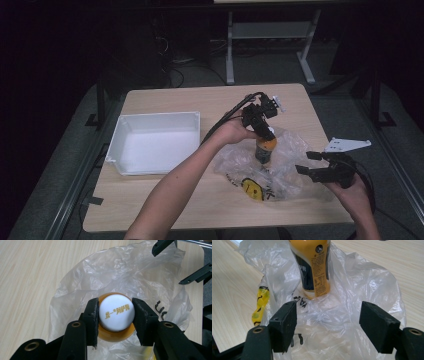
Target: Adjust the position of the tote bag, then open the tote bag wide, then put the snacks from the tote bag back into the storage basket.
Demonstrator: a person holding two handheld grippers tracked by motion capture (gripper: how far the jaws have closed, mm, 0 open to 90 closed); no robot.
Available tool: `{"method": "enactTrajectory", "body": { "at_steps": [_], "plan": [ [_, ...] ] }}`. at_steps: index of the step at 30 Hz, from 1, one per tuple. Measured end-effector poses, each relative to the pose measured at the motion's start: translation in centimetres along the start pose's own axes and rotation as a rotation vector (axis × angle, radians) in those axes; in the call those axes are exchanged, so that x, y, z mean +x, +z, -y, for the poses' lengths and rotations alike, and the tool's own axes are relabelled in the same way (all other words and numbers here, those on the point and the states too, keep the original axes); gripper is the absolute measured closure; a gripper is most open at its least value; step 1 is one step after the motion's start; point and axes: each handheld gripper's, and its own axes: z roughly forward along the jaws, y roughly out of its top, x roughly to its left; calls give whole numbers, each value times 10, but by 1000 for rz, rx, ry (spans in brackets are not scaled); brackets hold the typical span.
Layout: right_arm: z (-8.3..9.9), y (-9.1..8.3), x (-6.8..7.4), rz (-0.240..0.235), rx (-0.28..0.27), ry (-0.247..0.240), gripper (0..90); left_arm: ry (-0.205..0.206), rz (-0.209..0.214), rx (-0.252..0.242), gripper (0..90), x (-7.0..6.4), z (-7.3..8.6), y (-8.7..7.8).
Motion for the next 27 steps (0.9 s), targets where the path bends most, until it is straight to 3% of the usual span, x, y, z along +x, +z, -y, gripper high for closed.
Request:
{"method": "enactTrajectory", "body": {
  "at_steps": [6,17,22,27],
  "plan": [
    [1,0,-1,2,1,10,286,-28,6,-24,591,0,-2,-3],
    [1,-2,-3,20,-8,8,273,-18,-28,-49,591,-11,-16,-35],
    [3,-5,-5,24,-15,23,273,-23,-33,-72,591,-14,-17,-47],
    [2,-5,-5,27,-19,16,273,-14,-45,-63,591,-16,-16,-55]
  ]
}}
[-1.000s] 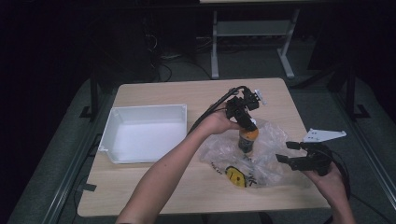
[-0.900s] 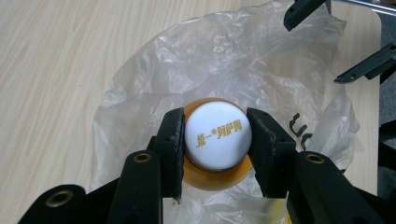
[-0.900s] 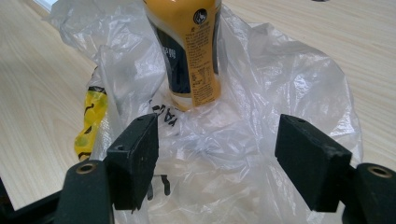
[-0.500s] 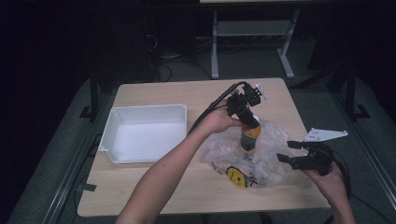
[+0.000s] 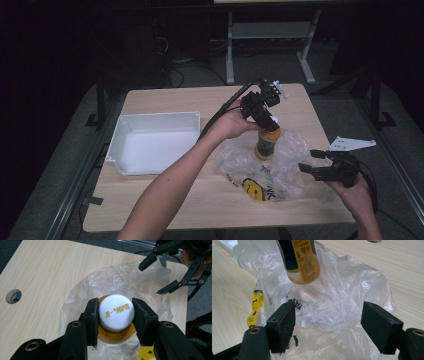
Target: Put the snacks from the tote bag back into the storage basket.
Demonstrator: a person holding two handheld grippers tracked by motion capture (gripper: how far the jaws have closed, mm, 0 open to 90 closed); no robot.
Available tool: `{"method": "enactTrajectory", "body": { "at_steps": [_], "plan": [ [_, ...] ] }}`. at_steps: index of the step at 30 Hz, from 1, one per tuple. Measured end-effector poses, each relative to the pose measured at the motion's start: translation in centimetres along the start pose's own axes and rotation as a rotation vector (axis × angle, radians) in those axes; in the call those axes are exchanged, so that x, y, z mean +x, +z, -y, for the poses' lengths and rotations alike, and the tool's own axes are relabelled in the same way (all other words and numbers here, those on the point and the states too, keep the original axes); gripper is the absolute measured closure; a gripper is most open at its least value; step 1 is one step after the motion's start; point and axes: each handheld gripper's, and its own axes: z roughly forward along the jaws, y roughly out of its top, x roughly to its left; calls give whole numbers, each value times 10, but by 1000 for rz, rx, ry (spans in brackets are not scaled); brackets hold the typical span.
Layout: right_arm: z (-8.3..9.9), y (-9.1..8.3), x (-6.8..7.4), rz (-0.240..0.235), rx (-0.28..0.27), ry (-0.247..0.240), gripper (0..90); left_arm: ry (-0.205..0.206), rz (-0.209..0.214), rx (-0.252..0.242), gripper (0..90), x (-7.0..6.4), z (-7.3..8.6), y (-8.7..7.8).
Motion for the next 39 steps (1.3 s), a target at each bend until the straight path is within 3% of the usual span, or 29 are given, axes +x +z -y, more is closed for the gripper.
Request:
{"method": "enactTrajectory", "body": {
  "at_steps": [14,23,39],
  "plan": [
    [0,0,2,8,7,6,273,-14,-19,-45,592,-2,2,-32],
    [-1,2,2,11,7,2,271,-6,-44,-44,592,2,7,-53],
    [-2,2,5,22,5,2,259,-37,-84,-52,592,10,32,-89]
  ]
}}
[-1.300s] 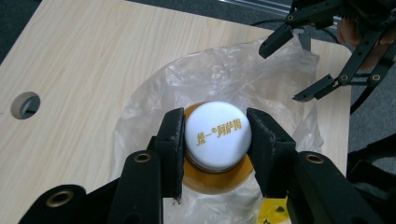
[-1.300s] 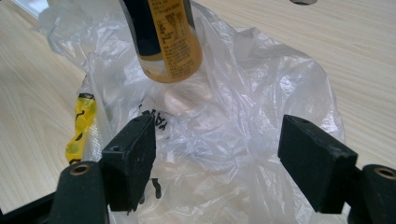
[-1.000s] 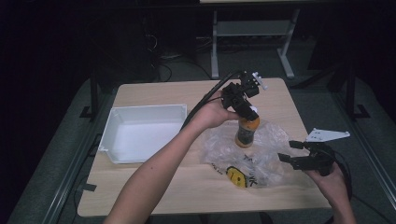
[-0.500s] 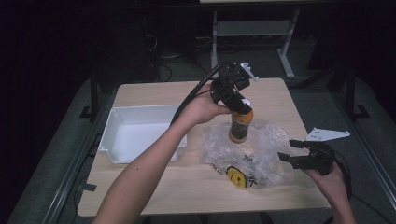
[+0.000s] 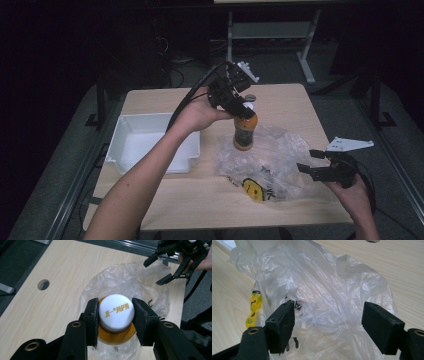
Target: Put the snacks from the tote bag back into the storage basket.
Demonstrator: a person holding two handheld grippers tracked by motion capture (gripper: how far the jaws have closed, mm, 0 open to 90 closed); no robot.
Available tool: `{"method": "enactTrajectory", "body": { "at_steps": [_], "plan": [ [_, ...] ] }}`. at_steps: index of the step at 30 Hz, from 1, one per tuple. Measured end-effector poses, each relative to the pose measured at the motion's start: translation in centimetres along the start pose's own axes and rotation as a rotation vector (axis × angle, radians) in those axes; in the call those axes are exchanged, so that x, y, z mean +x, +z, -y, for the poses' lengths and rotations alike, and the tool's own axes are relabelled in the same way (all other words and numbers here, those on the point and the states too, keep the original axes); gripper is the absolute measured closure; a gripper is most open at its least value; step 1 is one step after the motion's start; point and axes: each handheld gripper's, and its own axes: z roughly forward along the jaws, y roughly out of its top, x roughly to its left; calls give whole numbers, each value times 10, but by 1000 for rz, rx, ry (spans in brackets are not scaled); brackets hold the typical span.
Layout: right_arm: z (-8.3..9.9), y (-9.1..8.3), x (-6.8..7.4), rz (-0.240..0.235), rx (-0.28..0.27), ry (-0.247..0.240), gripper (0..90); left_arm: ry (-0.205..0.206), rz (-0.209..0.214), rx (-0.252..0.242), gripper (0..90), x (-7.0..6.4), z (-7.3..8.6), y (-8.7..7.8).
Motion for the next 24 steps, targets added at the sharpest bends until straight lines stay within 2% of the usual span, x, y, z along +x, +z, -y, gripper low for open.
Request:
{"method": "enactTrajectory", "body": {
  "at_steps": [12,24],
  "plan": [
    [-2,3,3,3,7,-3,251,-44,-67,20,592,14,24,-30],
    [-1,3,4,13,9,-3,246,-92,-92,30,592,23,46,-48]
  ]
}}
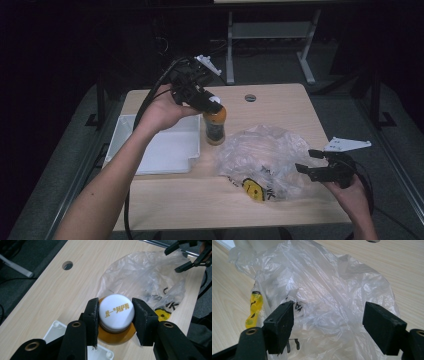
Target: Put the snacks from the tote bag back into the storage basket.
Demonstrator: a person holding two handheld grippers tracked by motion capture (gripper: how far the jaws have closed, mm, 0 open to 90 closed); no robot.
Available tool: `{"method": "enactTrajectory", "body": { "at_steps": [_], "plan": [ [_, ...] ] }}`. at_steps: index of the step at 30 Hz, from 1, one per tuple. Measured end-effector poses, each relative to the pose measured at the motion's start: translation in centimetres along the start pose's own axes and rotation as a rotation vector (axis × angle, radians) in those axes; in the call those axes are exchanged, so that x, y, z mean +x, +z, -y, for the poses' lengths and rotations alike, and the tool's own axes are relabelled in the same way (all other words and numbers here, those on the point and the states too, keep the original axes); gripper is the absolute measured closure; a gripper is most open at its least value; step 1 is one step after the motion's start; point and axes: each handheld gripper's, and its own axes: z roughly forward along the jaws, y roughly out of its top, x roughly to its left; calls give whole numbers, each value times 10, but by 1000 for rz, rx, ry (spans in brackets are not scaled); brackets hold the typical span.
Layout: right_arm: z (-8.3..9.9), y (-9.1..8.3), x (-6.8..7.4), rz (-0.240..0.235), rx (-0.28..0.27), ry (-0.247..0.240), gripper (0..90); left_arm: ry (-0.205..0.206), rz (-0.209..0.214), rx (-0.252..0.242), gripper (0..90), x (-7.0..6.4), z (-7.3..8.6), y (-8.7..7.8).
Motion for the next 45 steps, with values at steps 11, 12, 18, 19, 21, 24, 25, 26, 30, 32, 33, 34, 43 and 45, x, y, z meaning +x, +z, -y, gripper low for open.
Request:
{"method": "enactTrajectory", "body": {
  "at_steps": [11,12,18,19,21,24,25,26,30,32,33,34,43,45],
  "plan": [
    [-2,2,2,1,4,-10,248,-46,-23,11,591,12,24,-3],
    [-2,2,2,1,3,-9,248,-48,-24,12,592,13,25,-4],
    [-2,1,1,3,2,-5,248,-68,-37,18,592,19,36,-8],
    [-2,1,1,4,-1,-7,248,-70,-39,20,592,20,37,-9],
    [-3,1,2,4,0,-8,248,-80,-41,22,591,22,41,-9],
    [-3,2,3,4,1,-12,248,-93,-49,26,592,24,46,-9],
    [-3,2,2,4,0,-13,248,-90,-51,29,592,25,48,-10],
    [-3,2,2,4,0,-11,248,-97,-53,28,592,26,49,-10],
    [-3,3,2,3,2,-11,248,-110,-61,23,592,29,54,-11],
    [-3,3,2,4,1,-10,248,-116,-65,19,592,30,56,-11],
    [-3,3,2,2,5,-7,247,-116,-66,29,591,31,58,-12],
    [-3,3,2,2,5,-8,248,-119,-70,32,592,32,59,-12],
    [-3,4,2,0,7,-11,247,-137,-83,43,592,37,70,-9],
    [-3,4,2,-1,6,-13,248,-142,-80,53,592,39,74,-7]
  ]
}}
